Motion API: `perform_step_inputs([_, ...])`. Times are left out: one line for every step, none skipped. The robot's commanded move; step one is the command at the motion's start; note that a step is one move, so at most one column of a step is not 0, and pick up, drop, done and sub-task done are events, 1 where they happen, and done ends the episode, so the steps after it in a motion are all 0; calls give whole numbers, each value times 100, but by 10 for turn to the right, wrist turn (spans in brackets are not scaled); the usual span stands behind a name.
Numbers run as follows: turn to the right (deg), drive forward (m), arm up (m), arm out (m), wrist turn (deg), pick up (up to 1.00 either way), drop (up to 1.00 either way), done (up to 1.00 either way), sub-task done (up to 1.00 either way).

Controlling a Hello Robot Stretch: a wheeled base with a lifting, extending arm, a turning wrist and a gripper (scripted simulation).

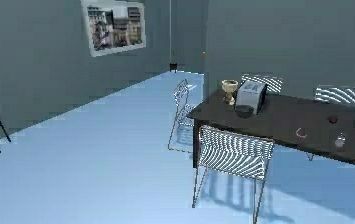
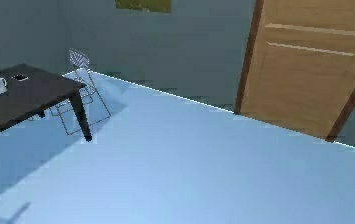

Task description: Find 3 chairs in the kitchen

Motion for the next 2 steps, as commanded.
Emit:
perform_step_inputs([300,0,0,0,0,0,0,0,0])
perform_step_inputs([0,45,0,0,0,0,0,0,0])
